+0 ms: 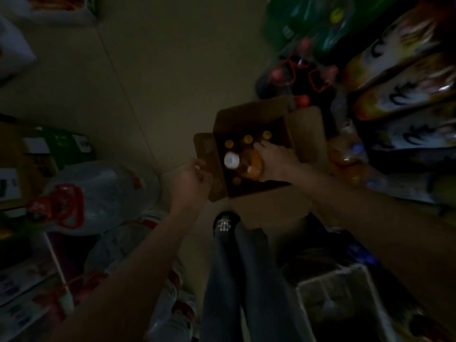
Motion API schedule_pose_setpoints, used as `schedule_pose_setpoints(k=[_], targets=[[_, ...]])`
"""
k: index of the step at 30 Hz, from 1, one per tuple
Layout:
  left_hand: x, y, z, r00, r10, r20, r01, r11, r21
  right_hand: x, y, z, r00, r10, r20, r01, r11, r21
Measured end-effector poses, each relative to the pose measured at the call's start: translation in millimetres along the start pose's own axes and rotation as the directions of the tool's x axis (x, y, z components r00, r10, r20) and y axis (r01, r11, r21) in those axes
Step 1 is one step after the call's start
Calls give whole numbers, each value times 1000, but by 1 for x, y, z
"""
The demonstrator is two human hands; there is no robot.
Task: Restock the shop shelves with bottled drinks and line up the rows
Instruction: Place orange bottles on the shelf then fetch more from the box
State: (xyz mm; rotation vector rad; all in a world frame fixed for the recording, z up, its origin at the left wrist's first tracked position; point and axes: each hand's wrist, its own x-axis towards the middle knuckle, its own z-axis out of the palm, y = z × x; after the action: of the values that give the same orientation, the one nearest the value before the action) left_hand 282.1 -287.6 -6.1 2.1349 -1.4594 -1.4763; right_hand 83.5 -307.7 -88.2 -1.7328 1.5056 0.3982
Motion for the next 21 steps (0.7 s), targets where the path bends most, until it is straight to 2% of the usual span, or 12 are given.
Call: schedule_pose_setpoints(k=[1, 3, 5, 8, 11, 12, 14, 17, 21], targets=[[-10, 20, -6, 996, -34, 88, 35, 999, -5, -29, -7, -23, 997, 65, -47, -54, 977, 207], [-30, 66, -16, 965, -21, 262, 21, 1000, 3, -86, -21, -70, 981, 155, -116, -71, 847, 527], [-53, 116, -25, 923, 89, 374, -90, 996, -14, -144, -36, -114, 969, 185, -165, -27, 742, 670], [-99, 183, -36, 792, 291, 536, -334, 942, -19, -228, -52, -164, 927, 267, -265, 27, 655, 755], [-159, 233, -35, 592, 382, 709, -513, 858, -34, -306, -54, -196, 871, 369, -325, 60, 577, 815], [-178, 244, -33, 544, 408, 733, -569, 822, -35, -329, -57, -203, 848, 413, -332, 55, 554, 830], [-215, 266, -30, 505, 473, 722, -652, 757, -39, -374, -65, -217, 802, 494, -335, 26, 532, 847], [-266, 301, -27, 467, 527, 710, -651, 749, -127, -438, -71, -232, 740, 585, -332, 2, 491, 871], [-334, 343, -11, 432, 529, 730, -582, 782, -223, -543, -66, -231, 663, 652, -369, 160, 358, 920]])
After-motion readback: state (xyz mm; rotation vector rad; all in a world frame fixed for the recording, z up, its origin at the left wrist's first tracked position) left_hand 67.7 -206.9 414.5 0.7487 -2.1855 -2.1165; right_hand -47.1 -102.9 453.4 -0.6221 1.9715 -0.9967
